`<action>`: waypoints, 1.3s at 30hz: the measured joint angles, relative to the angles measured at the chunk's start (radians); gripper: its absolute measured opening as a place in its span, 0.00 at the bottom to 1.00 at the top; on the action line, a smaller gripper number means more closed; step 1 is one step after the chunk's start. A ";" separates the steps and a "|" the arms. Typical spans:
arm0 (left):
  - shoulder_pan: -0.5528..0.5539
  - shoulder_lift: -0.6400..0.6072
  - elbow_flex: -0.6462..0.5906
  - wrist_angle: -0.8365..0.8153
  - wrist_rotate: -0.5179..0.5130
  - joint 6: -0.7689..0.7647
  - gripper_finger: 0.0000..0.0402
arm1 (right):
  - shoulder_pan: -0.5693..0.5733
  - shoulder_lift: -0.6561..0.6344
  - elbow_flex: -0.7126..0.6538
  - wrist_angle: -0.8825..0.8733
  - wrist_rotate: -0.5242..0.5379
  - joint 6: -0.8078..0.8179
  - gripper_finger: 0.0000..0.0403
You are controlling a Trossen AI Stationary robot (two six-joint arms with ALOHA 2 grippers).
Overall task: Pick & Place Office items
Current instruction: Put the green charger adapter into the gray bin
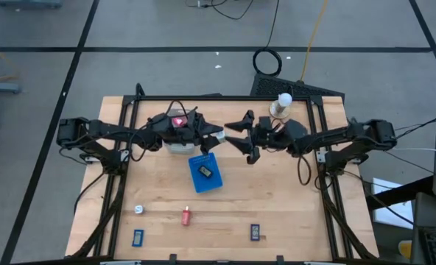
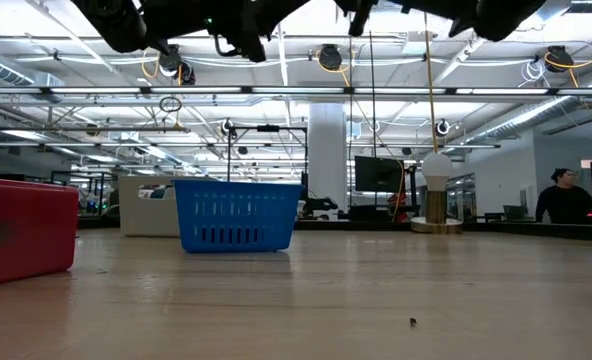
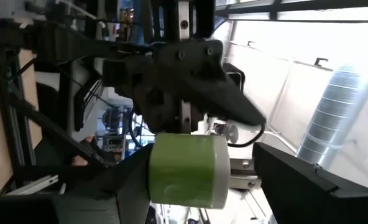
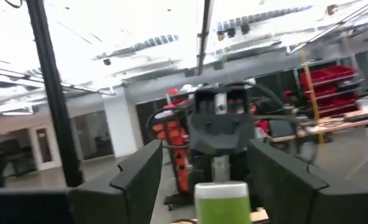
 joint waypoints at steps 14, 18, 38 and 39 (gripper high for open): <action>0.137 0.000 0.000 0.020 0.085 0.126 0.65 | -0.121 -0.443 0.000 -0.514 0.061 -0.061 0.58; 0.184 0.000 0.000 -0.022 0.131 0.168 0.67 | -0.121 -0.555 0.000 -0.659 0.115 -0.084 0.58; 0.444 -0.049 0.000 -0.259 0.461 0.354 0.58 | -0.121 -0.738 0.000 -0.909 0.139 -0.023 0.57; 0.457 -0.061 0.000 -0.302 0.467 0.378 0.58 | -0.121 -0.738 0.000 -0.913 0.139 -0.023 0.56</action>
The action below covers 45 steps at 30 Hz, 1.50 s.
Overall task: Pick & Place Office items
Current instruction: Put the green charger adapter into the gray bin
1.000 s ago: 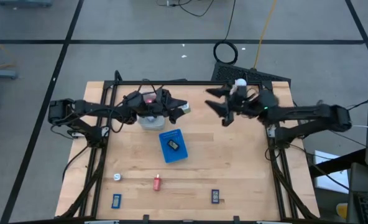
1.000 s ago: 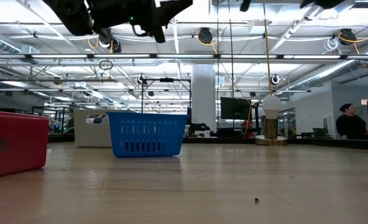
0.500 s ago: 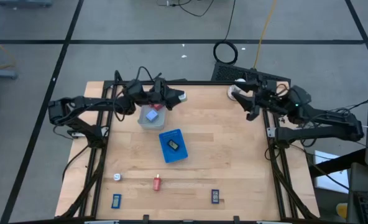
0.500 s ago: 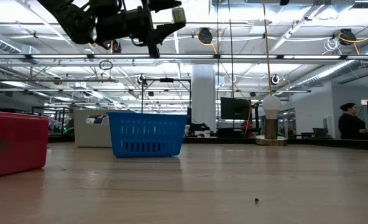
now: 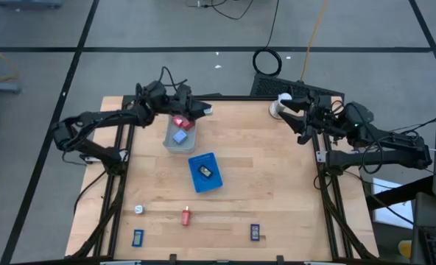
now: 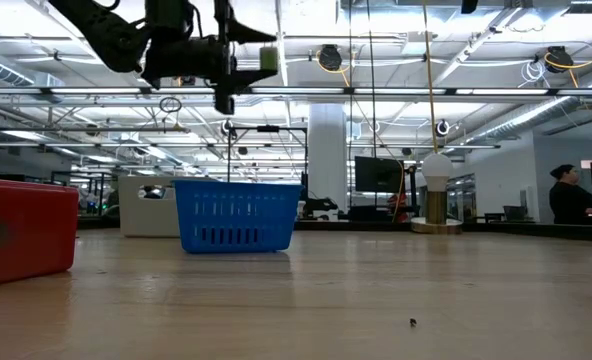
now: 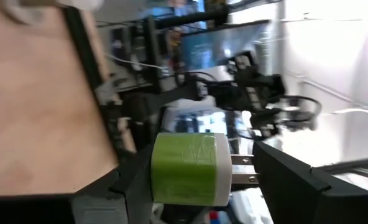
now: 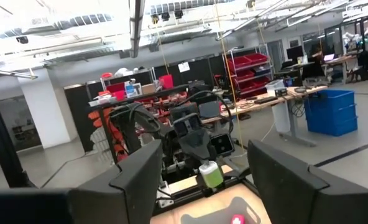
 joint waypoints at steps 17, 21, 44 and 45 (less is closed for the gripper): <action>0.146 -0.368 0.000 -1.030 -0.327 0.418 0.58 | 0.000 0.000 0.000 -0.025 -0.003 -0.001 0.51; 0.114 -0.391 0.000 -1.127 -0.478 0.456 0.58 | 0.000 0.000 0.000 -0.025 -0.003 -0.003 0.51; -0.102 -0.172 0.000 -1.158 -0.904 0.368 0.58 | 0.000 0.001 0.000 -0.024 -0.003 0.004 0.50; -0.108 -0.163 0.000 -1.148 -0.913 0.365 0.58 | 0.000 0.001 0.000 -0.024 -0.003 0.004 0.50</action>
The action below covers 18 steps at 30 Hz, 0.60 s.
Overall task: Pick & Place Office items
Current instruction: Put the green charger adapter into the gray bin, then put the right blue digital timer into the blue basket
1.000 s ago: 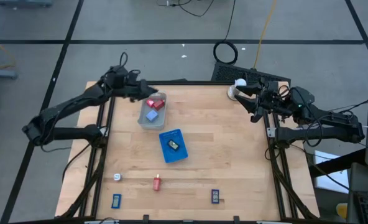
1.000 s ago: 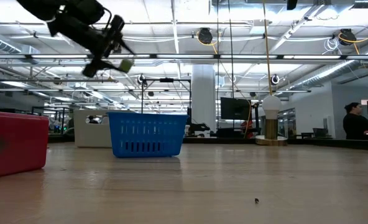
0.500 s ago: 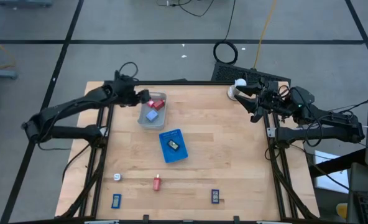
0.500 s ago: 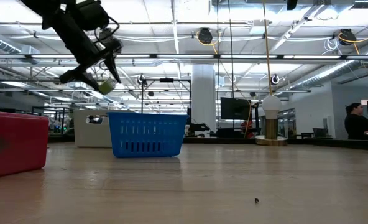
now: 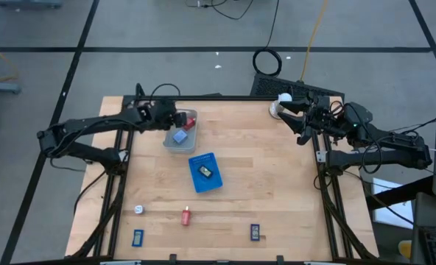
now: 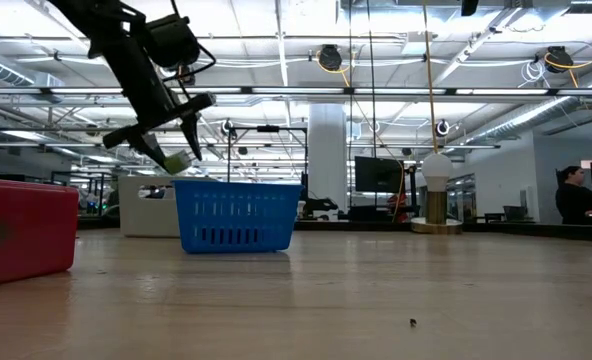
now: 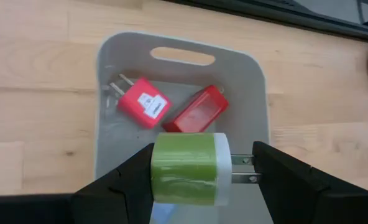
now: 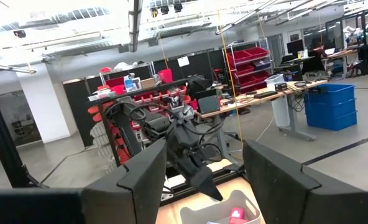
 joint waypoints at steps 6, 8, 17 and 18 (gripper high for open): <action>-0.014 0.040 0.000 0.009 -0.026 -0.025 0.61 | 0.000 0.000 0.000 0.000 0.000 0.000 0.50; -0.018 0.044 0.000 0.009 -0.027 -0.025 0.65 | 0.000 0.000 0.000 0.000 0.000 0.000 0.50; -0.018 0.044 0.000 0.015 -0.027 -0.021 0.64 | 0.000 0.000 0.000 0.000 0.000 0.000 0.50; -0.018 0.044 0.000 0.022 -0.021 -0.017 0.63 | 0.000 0.000 0.000 0.000 0.000 0.000 0.50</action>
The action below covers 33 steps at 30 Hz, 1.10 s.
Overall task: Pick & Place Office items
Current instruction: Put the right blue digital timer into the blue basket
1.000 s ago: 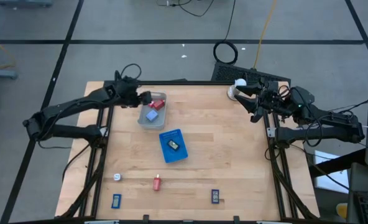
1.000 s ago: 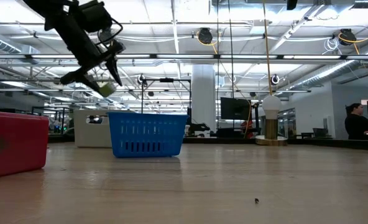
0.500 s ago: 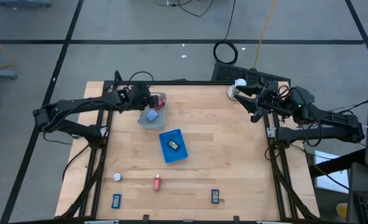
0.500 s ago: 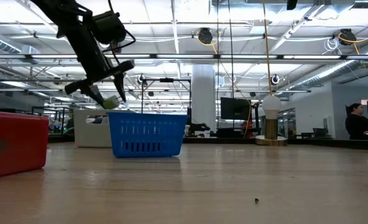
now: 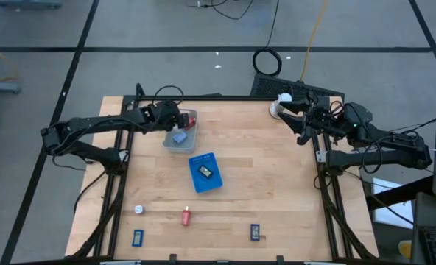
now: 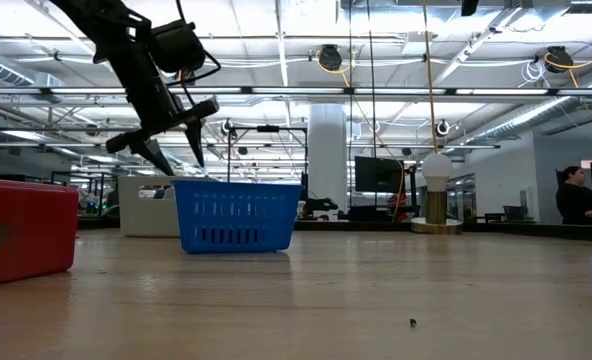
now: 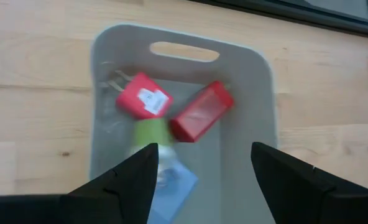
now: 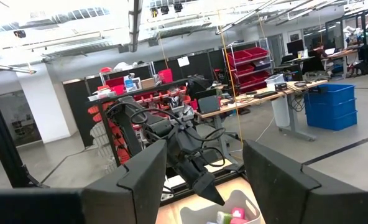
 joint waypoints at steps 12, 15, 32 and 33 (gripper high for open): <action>0.000 0.000 0.000 0.255 0.158 0.092 0.67 | 0.000 0.000 0.000 0.000 -0.004 0.000 0.50; -0.004 0.000 0.000 0.301 0.186 0.086 0.68 | 0.000 0.000 0.000 0.000 -0.004 0.001 0.50; -0.146 -0.082 0.000 0.801 0.404 0.306 0.63 | 0.001 0.031 0.000 -0.001 -0.077 0.102 0.50; -0.157 -0.100 0.000 0.806 0.403 0.336 0.63 | 0.001 0.035 0.000 -0.001 -0.087 0.102 0.50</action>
